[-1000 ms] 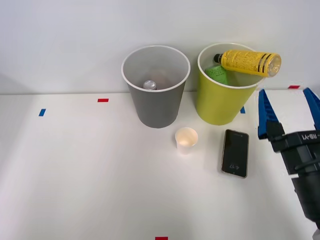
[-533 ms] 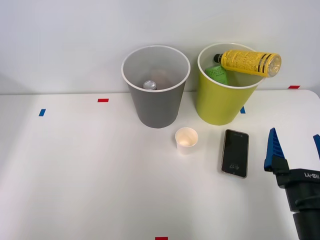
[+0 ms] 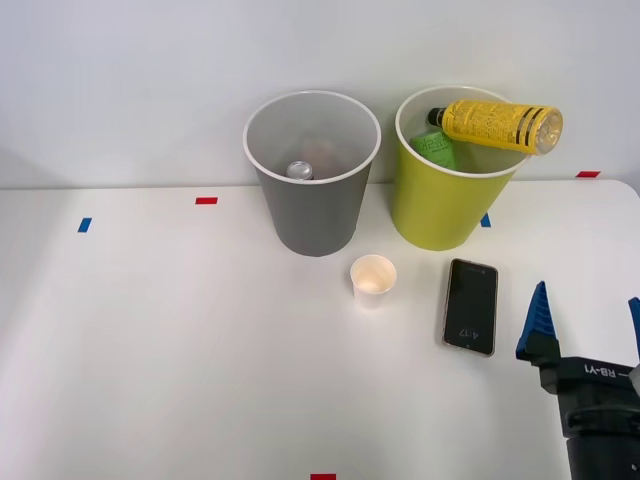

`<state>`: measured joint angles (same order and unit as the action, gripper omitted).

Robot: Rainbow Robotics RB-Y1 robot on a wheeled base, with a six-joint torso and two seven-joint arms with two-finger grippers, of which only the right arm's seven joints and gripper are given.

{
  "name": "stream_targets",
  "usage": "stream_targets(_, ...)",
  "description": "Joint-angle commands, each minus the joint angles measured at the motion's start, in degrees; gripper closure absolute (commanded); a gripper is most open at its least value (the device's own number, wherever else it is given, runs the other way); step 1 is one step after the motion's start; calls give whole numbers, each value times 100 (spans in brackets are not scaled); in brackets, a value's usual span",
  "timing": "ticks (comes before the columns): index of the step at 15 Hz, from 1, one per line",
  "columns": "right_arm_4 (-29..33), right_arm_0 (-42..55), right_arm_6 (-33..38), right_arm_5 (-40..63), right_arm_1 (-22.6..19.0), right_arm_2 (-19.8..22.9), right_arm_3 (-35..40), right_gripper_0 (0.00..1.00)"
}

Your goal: Put cans in the gray bin, plastic bottles in the light green bin

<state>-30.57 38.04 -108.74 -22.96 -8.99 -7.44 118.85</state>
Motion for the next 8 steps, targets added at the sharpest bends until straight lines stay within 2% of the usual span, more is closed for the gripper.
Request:
stream_targets(1, 569, -16, 327, 108, 143, 243, -143, 0)
stream_targets(4, 1914, -350, 2172, -464, 328, 472, -908, 0)
stream_targets(5, 2213, -394, 2586, -675, 354, 507, -1110, 0)
stream_targets(6, 2564, -402, 2805, -973, 345, 533, -1321, 0)
stream_targets(8, 2890, -332, 2594, -1299, 231, 533, -1523, 0)
